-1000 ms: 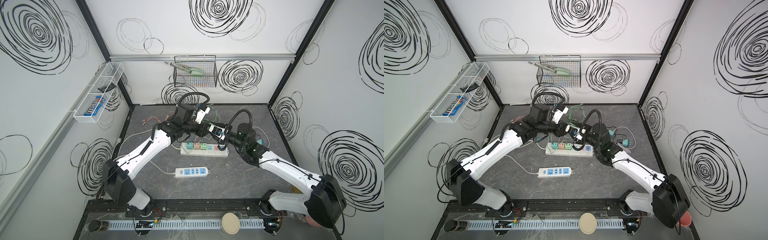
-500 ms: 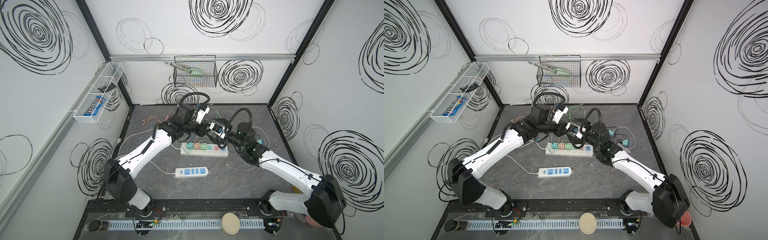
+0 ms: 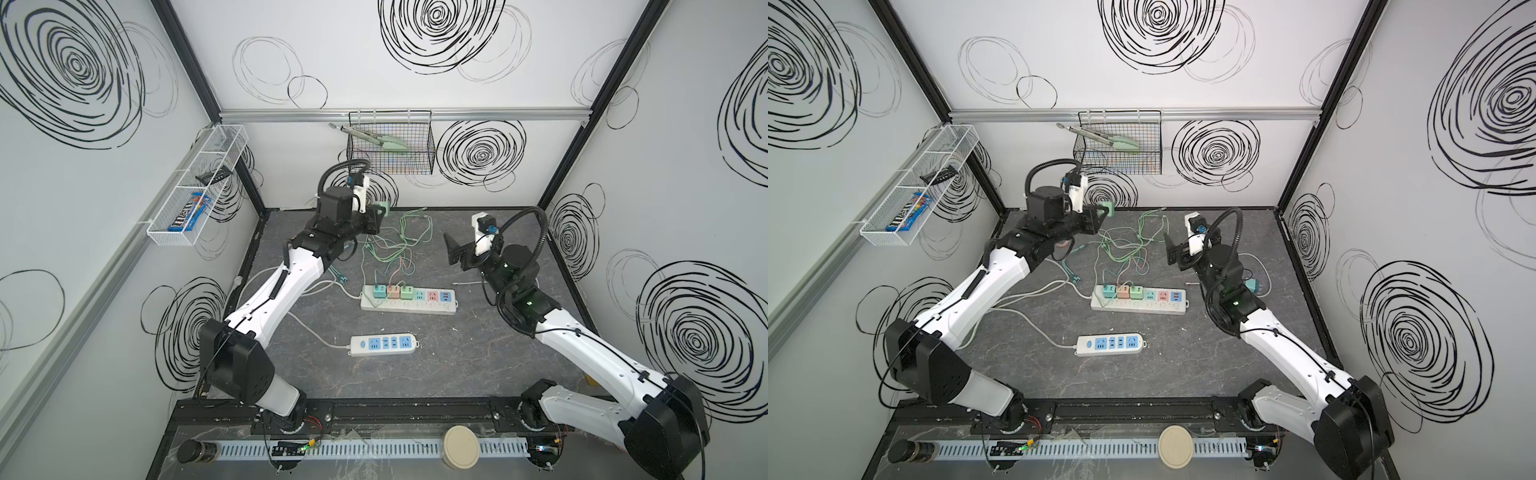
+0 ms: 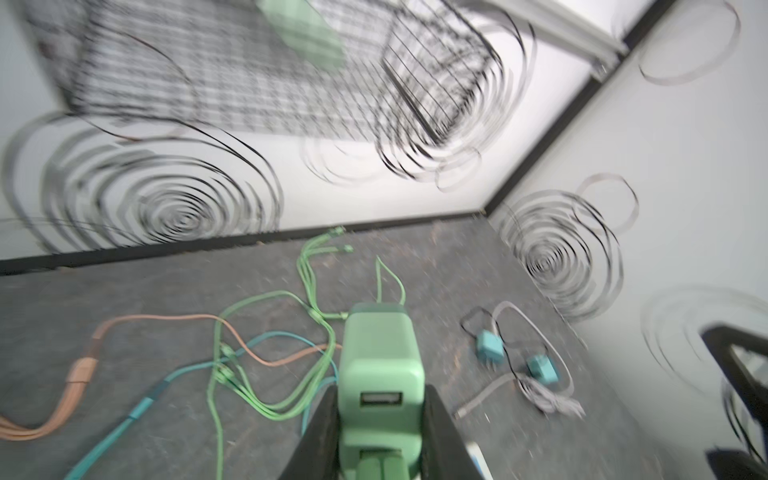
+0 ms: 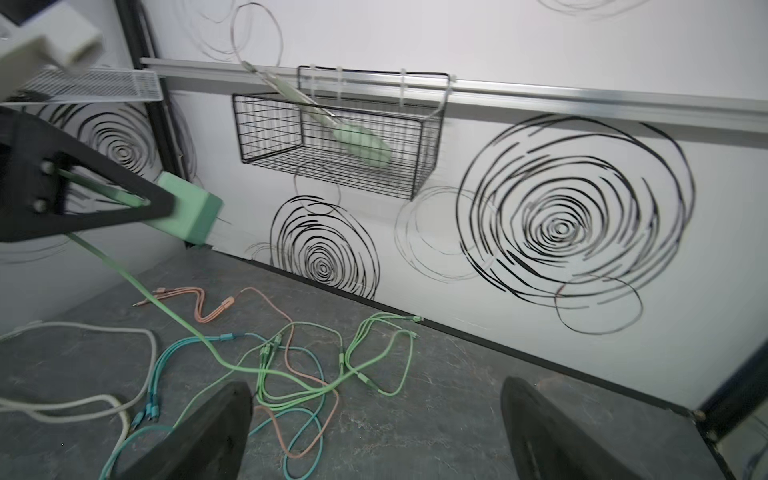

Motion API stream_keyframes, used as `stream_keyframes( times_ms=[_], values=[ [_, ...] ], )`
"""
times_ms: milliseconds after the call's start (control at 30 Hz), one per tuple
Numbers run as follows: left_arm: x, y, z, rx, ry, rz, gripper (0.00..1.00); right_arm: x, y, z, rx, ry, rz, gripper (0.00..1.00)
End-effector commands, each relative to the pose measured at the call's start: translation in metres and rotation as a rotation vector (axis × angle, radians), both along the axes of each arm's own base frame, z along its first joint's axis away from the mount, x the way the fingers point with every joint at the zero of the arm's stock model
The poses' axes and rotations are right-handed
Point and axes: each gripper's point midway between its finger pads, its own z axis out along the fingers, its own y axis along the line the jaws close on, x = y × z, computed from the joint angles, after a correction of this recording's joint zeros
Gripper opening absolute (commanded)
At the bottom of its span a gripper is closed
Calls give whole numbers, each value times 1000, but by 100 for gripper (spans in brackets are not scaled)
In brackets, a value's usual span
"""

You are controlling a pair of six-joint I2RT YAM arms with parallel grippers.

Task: Insert the plug
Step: 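Raise the green charger with the left gripper while the right gripper withdraws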

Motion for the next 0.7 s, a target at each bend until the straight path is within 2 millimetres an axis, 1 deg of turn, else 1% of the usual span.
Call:
stream_keyframes(
  times_ms=[0, 100, 167, 267, 300, 333, 367, 400, 433, 500, 567, 667],
  values=[
    [23, 29, 99, -97, -313, 166, 0, 1, -31, -1, 182, 54, -67, 97],
    [35, 52, 145, -50, -470, 262, 0, 0, -44, -2, 207, 59, -84, 97],
    [45, 74, 175, -27, -554, 344, 0, 0, -48, -2, 204, 66, -94, 97],
    [52, 109, 218, -25, -651, 439, 0, 0, -51, -2, 189, 77, -98, 97],
    [53, 114, 228, -23, -668, 438, 0, 0, -51, -3, 183, 80, -100, 97],
    [56, 115, 234, -5, -675, 423, 0, 0, -52, -3, 179, 82, -102, 97],
    [59, 112, 236, 29, -676, 401, 0, -1, -53, -3, 177, 82, -104, 97],
    [62, 107, 234, 66, -671, 378, 0, 0, -53, -6, 172, 89, -108, 97],
    [66, 99, 225, 112, -650, 350, 0, 0, -54, -7, 172, 93, -110, 97],
    [73, 78, 198, 191, -606, 257, 0, 0, -54, -11, 171, 105, -108, 97],
    [76, 54, 161, 276, -559, 143, 0, 0, -53, -15, 167, 121, -99, 97],
    [69, 18, 112, 425, -539, -10, 0, 0, -50, -22, 158, 165, -85, 97]
  ],
)
